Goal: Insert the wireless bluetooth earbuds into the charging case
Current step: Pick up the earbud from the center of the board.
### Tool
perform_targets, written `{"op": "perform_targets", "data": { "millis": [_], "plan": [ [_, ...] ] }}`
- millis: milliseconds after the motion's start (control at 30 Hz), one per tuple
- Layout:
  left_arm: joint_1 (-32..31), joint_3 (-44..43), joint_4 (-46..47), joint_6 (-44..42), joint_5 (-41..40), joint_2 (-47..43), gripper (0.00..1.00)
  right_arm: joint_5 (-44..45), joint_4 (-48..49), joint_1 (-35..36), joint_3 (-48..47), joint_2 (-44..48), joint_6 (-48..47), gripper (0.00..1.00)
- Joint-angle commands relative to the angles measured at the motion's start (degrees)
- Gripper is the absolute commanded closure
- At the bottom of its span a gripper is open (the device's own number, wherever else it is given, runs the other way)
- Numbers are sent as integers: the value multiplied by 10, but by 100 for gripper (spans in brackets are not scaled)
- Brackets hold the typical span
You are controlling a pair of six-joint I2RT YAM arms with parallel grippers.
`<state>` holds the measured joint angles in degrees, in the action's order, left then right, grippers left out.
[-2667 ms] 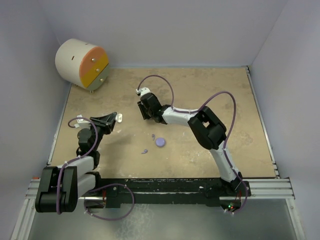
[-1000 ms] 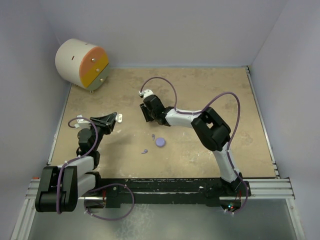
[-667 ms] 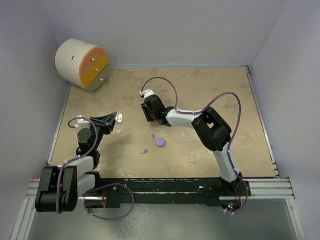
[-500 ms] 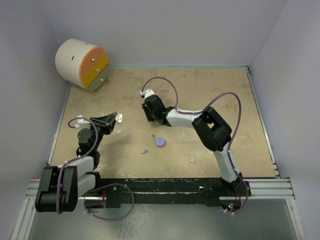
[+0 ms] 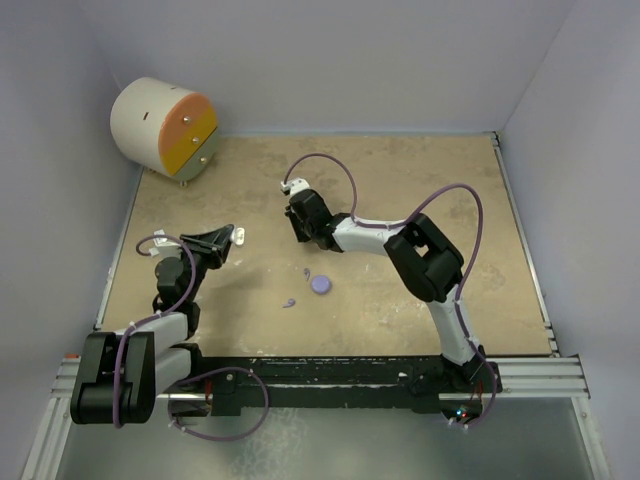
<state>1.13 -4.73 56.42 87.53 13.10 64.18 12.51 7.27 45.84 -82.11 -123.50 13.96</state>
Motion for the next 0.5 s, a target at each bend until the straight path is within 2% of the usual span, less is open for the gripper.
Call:
{"op": "perform_targets", "data": {
  "millis": [0,100,267,467],
  "plan": [
    [6,3,40,6,5,1,100,-6,-61,1,17,-7,8,86],
    [6,2,40,6,7,0,100,-37,-26,1,36,25,8,88],
    [5,0,42,9,11,2,100,-107,80,-1,82,106,-1,99],
    [5,-5,42,18,8,-1,100,-184,185,-10,130,182,10,100]
  ]
}}
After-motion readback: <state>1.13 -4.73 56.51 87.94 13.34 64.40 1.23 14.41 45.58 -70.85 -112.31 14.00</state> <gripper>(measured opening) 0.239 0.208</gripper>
